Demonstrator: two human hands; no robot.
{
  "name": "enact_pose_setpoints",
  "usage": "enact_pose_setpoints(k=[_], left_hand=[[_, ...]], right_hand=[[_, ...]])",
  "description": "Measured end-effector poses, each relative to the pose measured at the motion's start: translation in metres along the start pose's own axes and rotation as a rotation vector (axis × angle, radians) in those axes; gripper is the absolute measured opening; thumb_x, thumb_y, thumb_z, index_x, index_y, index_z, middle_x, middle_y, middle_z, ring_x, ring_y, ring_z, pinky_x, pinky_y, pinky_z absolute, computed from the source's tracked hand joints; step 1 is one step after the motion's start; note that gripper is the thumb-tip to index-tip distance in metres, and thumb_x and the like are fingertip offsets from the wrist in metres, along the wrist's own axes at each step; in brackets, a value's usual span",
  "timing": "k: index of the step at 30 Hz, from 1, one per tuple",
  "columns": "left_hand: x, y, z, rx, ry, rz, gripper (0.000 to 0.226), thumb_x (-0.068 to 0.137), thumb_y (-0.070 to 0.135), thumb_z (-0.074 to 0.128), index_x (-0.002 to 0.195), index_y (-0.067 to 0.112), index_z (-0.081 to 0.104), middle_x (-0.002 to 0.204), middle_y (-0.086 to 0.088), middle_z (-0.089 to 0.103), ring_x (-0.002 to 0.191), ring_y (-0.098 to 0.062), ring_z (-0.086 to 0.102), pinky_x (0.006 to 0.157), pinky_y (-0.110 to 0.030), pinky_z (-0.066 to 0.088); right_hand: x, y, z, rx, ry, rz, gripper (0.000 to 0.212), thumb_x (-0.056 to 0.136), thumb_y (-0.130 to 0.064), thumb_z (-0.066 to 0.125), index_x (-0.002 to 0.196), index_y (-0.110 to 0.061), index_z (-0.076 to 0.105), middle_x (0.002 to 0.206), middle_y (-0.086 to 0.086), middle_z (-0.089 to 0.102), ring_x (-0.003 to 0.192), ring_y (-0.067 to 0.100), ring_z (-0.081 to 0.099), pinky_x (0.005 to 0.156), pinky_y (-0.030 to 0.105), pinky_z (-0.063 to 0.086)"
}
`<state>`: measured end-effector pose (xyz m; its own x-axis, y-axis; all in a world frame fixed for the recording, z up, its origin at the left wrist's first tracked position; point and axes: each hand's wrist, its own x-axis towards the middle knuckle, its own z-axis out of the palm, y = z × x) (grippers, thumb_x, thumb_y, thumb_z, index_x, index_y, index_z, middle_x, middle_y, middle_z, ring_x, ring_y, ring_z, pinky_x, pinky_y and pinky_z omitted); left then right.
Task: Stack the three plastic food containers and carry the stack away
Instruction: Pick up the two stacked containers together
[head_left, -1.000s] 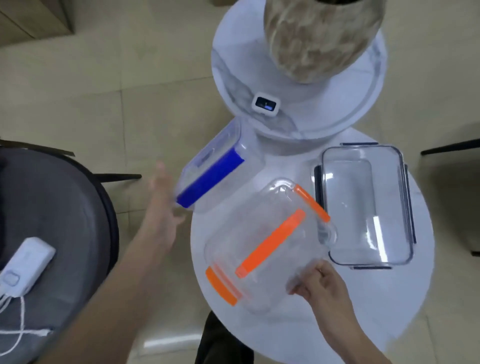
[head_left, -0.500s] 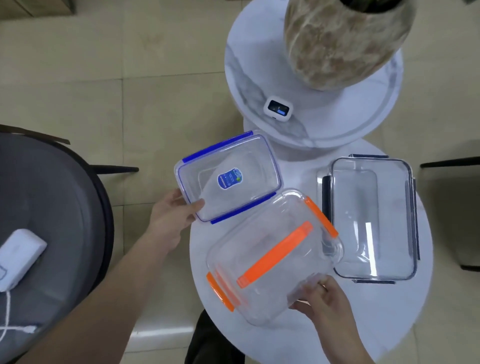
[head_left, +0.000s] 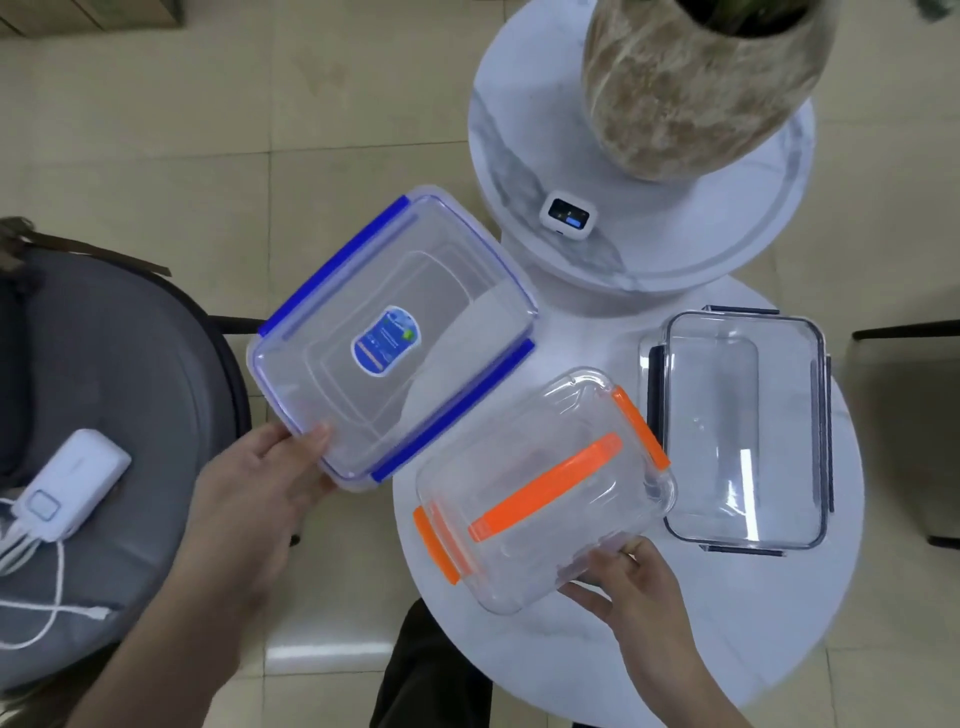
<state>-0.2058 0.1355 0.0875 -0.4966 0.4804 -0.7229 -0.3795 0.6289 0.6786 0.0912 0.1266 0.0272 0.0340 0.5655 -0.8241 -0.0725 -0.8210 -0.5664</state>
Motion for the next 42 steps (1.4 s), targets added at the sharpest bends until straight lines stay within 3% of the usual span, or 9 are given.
enact_pose_setpoints(k=[3,6,8,12,16,22,28,32,42], left_hand=[[-0.049,-0.006,0.012,0.017,-0.06,-0.008,0.037,0.076,0.024,0.07,0.112,0.014,0.071,0.101,-0.007,0.081,0.089,-0.025,0.079,0.068,-0.033,0.062],[-0.077,-0.028,0.029,-0.022,-0.093,-0.063,0.028,0.081,0.004,0.071,0.108,0.01,0.07,0.095,-0.009,0.082,0.084,-0.025,0.08,0.062,-0.03,0.064],[-0.087,-0.043,0.04,-0.023,-0.084,-0.11,0.028,0.082,-0.003,0.072,0.106,0.009,0.069,0.09,-0.008,0.082,0.079,-0.021,0.08,0.059,-0.028,0.063],[-0.094,-0.062,0.051,0.045,-0.074,-0.132,0.03,0.082,0.001,0.076,0.107,0.016,0.07,0.091,-0.003,0.082,0.086,-0.021,0.079,0.069,-0.033,0.063],[-0.089,-0.067,0.048,0.112,-0.053,-0.134,0.029,0.082,0.006,0.078,0.103,0.024,0.068,0.09,0.006,0.082,0.086,-0.013,0.078,0.073,-0.038,0.062],[-0.079,-0.072,0.045,0.178,-0.075,-0.092,0.024,0.084,0.012,0.076,0.1,0.027,0.067,0.089,0.014,0.08,0.085,-0.005,0.076,0.064,-0.023,0.061],[-0.071,-0.075,0.044,0.228,-0.097,-0.063,0.027,0.082,0.015,0.079,0.098,0.033,0.066,0.091,0.021,0.078,0.085,-0.002,0.074,0.072,-0.025,0.059],[-0.07,-0.076,0.043,0.242,-0.099,-0.062,0.03,0.08,0.02,0.081,0.099,0.035,0.065,0.093,0.022,0.076,0.088,0.001,0.073,0.074,-0.025,0.06],[-0.066,-0.081,0.041,0.198,-0.118,-0.084,0.03,0.079,0.021,0.082,0.099,0.034,0.064,0.091,0.024,0.075,0.087,0.003,0.072,0.061,-0.015,0.057]], right_hand=[[-0.003,0.0,0.004,0.012,-0.005,0.026,0.006,0.095,0.004,0.056,0.091,0.001,0.053,0.08,0.027,0.066,0.075,0.036,0.072,0.075,0.045,0.063],[-0.002,0.003,0.0,0.018,-0.007,0.052,0.002,0.095,0.004,0.056,0.097,0.003,0.055,0.084,0.025,0.068,0.076,0.036,0.071,0.079,0.045,0.062],[-0.001,0.004,-0.007,-0.031,0.006,0.041,0.014,0.096,0.0,0.056,0.106,0.009,0.057,0.094,0.024,0.072,0.086,0.037,0.073,0.083,0.046,0.061],[-0.002,0.0,-0.028,-0.104,0.075,-0.026,0.016,0.098,-0.007,0.055,0.11,-0.002,0.064,0.099,0.013,0.076,0.095,0.031,0.073,0.084,0.047,0.059],[0.001,-0.01,-0.045,-0.068,0.179,-0.05,0.022,0.102,-0.01,0.046,0.114,-0.001,0.063,0.106,0.018,0.072,0.099,0.035,0.071,0.086,0.05,0.056],[0.006,-0.033,-0.05,-0.075,0.268,-0.13,0.026,0.104,-0.01,0.042,0.12,0.0,0.06,0.115,0.021,0.067,0.105,0.035,0.067,0.09,0.048,0.055],[0.008,-0.056,-0.037,-0.18,0.265,-0.251,0.02,0.104,-0.019,0.045,0.115,-0.018,0.062,0.107,-0.009,0.068,0.101,0.012,0.064,0.093,0.035,0.051],[0.011,-0.066,-0.028,-0.276,0.216,-0.28,0.022,0.103,-0.027,0.047,0.118,-0.024,0.062,0.117,-0.011,0.065,0.113,0.015,0.06,0.099,0.036,0.047],[0.009,-0.07,-0.024,-0.39,0.181,-0.294,0.029,0.103,-0.035,0.045,0.113,-0.017,0.065,0.1,-0.008,0.068,0.088,0.007,0.061,0.072,0.02,0.044]])
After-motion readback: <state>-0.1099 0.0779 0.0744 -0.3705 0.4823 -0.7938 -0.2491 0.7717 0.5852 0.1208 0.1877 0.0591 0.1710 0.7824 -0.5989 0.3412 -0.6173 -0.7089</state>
